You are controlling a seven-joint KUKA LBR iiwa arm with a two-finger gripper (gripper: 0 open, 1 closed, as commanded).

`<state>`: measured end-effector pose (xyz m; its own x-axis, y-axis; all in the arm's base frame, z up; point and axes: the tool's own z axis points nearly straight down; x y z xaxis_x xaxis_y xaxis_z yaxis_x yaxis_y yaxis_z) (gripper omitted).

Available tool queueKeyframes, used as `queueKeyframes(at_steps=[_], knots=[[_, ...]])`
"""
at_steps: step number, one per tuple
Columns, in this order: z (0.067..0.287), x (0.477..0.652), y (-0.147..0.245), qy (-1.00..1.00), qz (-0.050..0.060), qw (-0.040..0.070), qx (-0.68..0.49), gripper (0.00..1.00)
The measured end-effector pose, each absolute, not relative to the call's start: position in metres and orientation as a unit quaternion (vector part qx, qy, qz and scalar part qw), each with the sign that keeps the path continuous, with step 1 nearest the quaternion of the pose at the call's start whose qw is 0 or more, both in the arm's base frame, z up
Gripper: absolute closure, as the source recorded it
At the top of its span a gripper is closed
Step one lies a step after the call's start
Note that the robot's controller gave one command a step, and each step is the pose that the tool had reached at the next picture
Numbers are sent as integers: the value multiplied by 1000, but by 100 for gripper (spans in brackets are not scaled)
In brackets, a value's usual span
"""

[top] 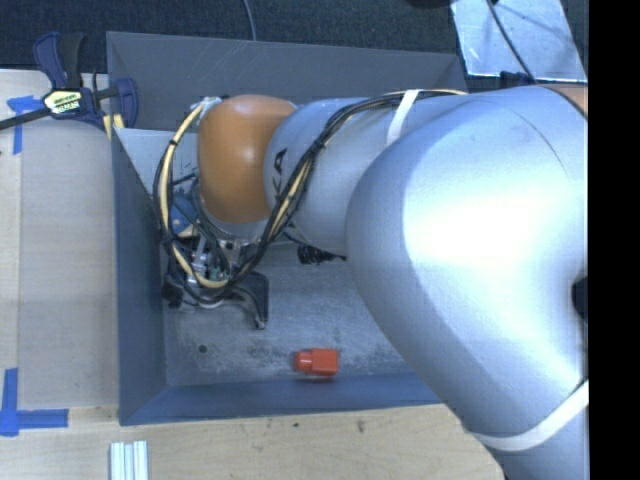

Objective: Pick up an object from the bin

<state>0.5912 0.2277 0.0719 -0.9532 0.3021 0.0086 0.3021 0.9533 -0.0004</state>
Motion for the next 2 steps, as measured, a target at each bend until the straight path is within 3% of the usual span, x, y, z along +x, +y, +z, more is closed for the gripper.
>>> queueKeyframes(at_steps=[1, 2], knots=[[71, 596, 227, -946, 1, 2, -324, 0], [73, 596, 229, -946, -1, 4, -323, 100]])
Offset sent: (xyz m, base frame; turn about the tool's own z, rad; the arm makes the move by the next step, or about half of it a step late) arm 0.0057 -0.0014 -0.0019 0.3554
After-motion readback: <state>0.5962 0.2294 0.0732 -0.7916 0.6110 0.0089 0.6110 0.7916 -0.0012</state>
